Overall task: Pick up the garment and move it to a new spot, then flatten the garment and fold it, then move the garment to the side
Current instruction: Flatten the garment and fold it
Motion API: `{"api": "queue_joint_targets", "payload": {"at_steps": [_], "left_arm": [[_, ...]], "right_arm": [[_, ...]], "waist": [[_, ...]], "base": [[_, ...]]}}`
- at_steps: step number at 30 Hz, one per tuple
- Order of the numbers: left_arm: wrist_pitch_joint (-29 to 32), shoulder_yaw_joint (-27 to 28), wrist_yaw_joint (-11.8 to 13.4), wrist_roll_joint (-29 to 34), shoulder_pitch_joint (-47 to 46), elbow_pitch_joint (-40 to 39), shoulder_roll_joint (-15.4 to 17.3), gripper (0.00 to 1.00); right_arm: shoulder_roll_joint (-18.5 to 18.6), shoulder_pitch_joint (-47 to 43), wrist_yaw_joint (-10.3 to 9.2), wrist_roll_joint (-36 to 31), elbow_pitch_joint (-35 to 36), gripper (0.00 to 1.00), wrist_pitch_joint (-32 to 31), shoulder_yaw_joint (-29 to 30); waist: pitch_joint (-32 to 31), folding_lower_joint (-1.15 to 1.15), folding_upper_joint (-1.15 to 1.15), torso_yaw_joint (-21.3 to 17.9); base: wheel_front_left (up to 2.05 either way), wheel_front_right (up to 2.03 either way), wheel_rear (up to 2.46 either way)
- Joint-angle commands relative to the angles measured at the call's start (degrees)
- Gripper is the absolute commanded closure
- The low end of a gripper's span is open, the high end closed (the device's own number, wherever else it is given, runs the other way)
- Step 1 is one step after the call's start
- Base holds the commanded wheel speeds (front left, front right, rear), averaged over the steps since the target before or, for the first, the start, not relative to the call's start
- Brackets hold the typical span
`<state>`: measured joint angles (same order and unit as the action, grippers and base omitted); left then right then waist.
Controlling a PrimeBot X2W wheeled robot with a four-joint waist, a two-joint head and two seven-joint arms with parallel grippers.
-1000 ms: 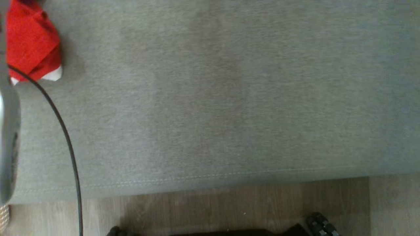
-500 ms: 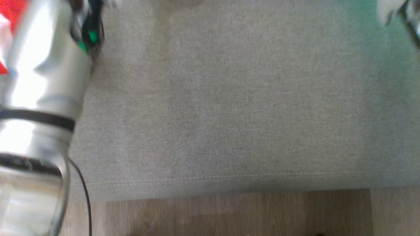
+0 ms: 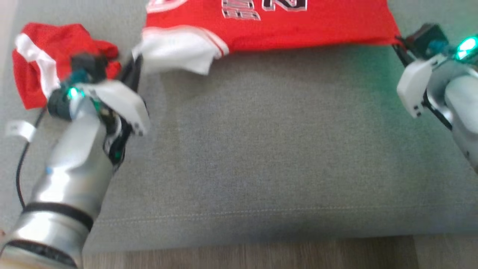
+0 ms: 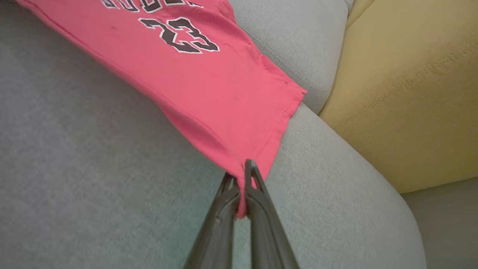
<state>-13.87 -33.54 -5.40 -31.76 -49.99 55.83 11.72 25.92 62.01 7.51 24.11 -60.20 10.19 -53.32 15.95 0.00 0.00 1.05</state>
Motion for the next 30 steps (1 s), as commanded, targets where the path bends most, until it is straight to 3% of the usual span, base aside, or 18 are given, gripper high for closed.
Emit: {"api": "queue_joint_targets", "payload": {"at_steps": [1,9,14,30], "left_arm": [[0.6,0.2,-0.5,0.9,-0.4,-1.0,3.2,1.0],[5.5,-4.5,-2.0,-0.7,6.3,-4.8,6.6,1.0],[9.9,-8.9,-2.1,-4.4,10.3,-12.3,10.2,1.0],[27.3,-16.6,-2.1,-24.7,17.8,-40.2,25.8,1.0]], "right_arm": [[2.0,-1.6,-0.02,0.9,1.4,1.0,-0.3,-2.1],[6.6,-5.5,-0.02,8.2,5.8,1.0,-4.8,-12.7],[10.3,-6.4,-0.02,13.0,10.2,1.0,-7.5,-17.7],[19.4,-9.5,-0.02,13.1,23.6,1.0,-14.9,-20.0]], "waist": [[-1.8,0.0,0.0,0.0],[-5.3,0.0,0.0,-0.2],[-6.9,0.0,0.0,-0.5],[-9.2,0.0,0.0,-1.1]], "base": [[0.0,0.0,0.0],[0.0,0.0,0.0],[0.0,0.0,0.0],[0.0,0.0,0.0]]}}
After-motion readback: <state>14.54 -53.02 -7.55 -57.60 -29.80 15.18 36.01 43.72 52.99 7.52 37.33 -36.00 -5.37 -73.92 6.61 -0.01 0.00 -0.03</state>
